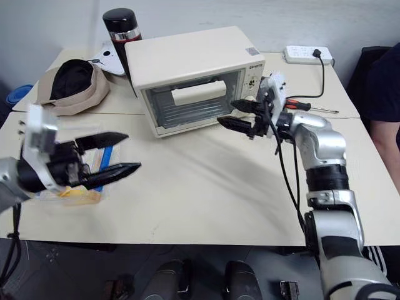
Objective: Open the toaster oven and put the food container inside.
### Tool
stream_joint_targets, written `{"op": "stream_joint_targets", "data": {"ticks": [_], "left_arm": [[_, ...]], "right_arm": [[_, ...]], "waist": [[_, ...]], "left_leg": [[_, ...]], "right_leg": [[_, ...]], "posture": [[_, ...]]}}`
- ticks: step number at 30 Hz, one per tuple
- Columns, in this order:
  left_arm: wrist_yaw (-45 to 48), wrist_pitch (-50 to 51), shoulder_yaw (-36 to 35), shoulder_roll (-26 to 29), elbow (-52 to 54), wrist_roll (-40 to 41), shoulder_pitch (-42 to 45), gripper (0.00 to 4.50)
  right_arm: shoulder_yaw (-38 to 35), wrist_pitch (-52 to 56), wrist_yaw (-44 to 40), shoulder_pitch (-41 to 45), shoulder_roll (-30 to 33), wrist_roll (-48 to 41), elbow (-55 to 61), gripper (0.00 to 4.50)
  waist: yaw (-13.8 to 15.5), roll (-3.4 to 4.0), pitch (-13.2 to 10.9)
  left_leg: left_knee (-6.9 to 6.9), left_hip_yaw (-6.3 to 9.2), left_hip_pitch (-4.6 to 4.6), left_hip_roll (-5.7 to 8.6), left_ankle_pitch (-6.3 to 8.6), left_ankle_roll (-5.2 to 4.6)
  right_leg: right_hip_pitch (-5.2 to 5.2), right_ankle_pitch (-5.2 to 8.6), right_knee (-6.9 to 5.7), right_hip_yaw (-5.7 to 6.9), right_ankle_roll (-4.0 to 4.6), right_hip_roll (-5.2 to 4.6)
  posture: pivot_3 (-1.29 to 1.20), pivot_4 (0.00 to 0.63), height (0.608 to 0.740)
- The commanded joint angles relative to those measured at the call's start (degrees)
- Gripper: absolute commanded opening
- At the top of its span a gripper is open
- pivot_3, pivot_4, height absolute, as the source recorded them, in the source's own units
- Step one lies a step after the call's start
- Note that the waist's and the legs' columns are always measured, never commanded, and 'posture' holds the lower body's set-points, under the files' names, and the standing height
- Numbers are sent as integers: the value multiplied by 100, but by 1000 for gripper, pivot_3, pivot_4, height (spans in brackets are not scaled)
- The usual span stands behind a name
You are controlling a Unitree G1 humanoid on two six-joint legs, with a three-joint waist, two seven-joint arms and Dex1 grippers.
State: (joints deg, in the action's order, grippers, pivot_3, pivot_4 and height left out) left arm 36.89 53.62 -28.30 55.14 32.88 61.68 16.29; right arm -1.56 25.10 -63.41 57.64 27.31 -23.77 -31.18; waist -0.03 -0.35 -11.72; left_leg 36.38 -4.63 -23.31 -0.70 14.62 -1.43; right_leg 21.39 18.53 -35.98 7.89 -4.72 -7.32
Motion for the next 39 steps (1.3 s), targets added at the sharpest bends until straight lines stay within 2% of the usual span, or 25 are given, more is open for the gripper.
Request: {"op": "stream_joint_targets", "data": {"ticks": [1, 8, 17, 22, 26, 29, 33, 35, 39], "left_arm": [[-82, -45, -63, 158, 36, 79, 179, 4500], [-284, -80, -254, 230, 318, 76, -44, 4500], [-357, -257, -101, 189, 250, -47, 35, 4500], [-307, -492, 112, 196, -13, -406, 203, 4500], [-372, -647, 708, 105, -463, -805, 831, 4500], [-395, -830, 1179, -30, -926, -1277, 1304, 4500], [-107, -1449, 1805, -175, -1591, -2159, 1808, 3692], [165, -1780, 2168, -163, -1802, -2624, 1916, 3044], [553, -2363, 2944, -522, -2602, -3440, 2413, 1750]], "right_arm": [[19, -430, -142, 361, -141, 178, -476, 4484], [39, -1020, -286, 1182, -434, 527, -1585, 4484], [-20, -1079, -699, 1520, -469, 611, -1964, 4484], [11, -693, -1108, 1083, -430, 391, -1005, 4484], [61, -129, -1508, 373, -300, -9, 188, 4484], [175, 10, -1500, -164, -232, -50, 857, 4484], [243, 140, -1289, -642, -250, 7, 1252, 4500], [277, 194, -1197, -796, -270, 32, 1406, 4500], [261, 334, -835, -1116, -377, -13, 1774, 4500]], "waist": [[-21, -2, -1], [-140, -4, -2], [-159, -4, -2], [-162, -4, -2], [-155, -4, -2], [-164, -5, -2], [-167, -14, -5], [-177, -15, -5], [-170, -19, -3]], "left_leg": [[-1, -9, 1, 1, -1, -2], [-14, -46, 4, -13, -1, -2], [-17, -60, 6, -15, 0, -1], [-24, -71, 3, -15, 0, -1], [-30, -84, 1, -16, 0, -1], [-34, -97, 1, -18, 1, 0], [-29, -139, 0, -30, 0, 1], [-27, -162, 7, -39, 0, 2], [-14, -177, 11, -45, 0, 2]], "right_leg": [[5, -1, -1, -10, -2, 6], [28, -4, -2, -51, -7, 10], [37, -4, -4, -68, -7, 5], [54, -4, -9, -80, -7, 5], [63, -4, -8, -92, -7, 11], [73, -4, -8, -105, -7, 19], [106, -4, -38, -143, -8, 68], [115, -4, -50, -163, -7, 74], [123, -5, -69, -179, -6, 78]], "posture": [[0, 150, 740], [0, 150, 740], [0, 150, 740], [0, 150, 740], [0, 150, 740], [0, 150, 740], [0, 150, 740], [0, 150, 740], [0, 150, 740]]}}
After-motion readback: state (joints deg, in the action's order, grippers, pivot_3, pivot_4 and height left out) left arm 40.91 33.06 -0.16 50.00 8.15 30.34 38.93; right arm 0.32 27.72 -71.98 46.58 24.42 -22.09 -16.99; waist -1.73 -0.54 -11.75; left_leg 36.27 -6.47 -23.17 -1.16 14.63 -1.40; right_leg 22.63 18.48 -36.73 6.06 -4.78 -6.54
